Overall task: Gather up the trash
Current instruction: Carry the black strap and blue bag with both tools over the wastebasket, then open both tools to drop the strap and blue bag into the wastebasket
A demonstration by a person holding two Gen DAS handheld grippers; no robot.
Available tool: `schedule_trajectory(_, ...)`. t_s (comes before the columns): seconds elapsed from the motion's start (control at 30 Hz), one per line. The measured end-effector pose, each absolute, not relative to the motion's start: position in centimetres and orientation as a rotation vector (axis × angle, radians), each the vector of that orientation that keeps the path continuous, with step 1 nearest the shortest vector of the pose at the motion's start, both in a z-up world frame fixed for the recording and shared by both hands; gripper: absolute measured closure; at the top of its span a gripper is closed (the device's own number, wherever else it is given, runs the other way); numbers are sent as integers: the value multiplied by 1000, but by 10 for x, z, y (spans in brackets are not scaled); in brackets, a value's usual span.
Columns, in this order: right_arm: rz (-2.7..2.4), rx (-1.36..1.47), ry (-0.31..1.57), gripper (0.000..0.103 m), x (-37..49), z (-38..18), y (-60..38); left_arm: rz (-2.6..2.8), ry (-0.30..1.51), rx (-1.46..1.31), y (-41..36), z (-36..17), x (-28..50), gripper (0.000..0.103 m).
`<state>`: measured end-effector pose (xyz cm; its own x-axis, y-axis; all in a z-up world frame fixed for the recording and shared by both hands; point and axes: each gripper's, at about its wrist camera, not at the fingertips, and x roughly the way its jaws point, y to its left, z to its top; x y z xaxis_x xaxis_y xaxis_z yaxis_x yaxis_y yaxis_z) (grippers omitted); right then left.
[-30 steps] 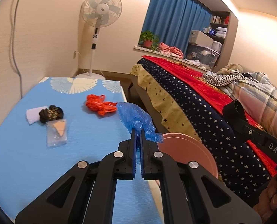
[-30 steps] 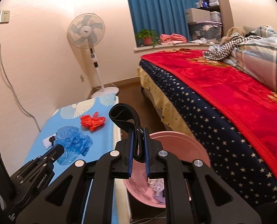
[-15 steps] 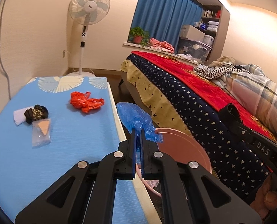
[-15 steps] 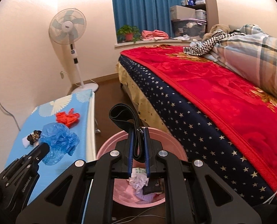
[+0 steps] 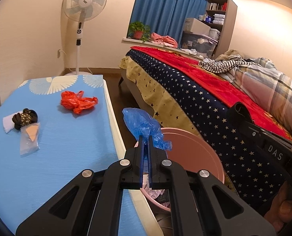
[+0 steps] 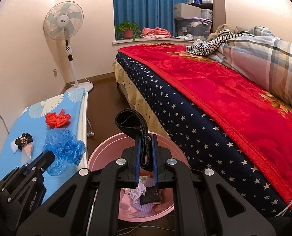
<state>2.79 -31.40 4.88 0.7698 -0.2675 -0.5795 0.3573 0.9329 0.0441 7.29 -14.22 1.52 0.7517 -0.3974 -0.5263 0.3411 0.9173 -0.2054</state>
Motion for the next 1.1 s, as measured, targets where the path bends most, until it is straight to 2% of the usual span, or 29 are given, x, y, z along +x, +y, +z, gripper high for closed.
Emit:
schedule_trajectory(0.8,-450,223,644,92,57,21,-336,-477,690,-78,-174,-32,104,100)
schedule_trajectory(0.93,-465,226,659,86,58,18,-340,-510,697,-82,-178,-32,106,100)
schedule_trajectory(0.97,-472,228,661,82,58,17,-341,-515,700,-82,-179,-33,106,95)
schedule_trajectory(1.0,-477,240,660,72,57,17,-343,-517,709,-81,-179,-34,107,79)
schedule_trajectory(1.03,-481,246,658,65,56,17,-345,-515,716,-85,-178,-35,107,70)
schedule_trajectory(1.07,-486,247,655,63,55,18,-345,-509,719,-95,-176,-36,108,62)
schedule_trajectory(1.1,-489,242,651,61,53,19,-344,-505,722,-99,-174,-36,108,62)
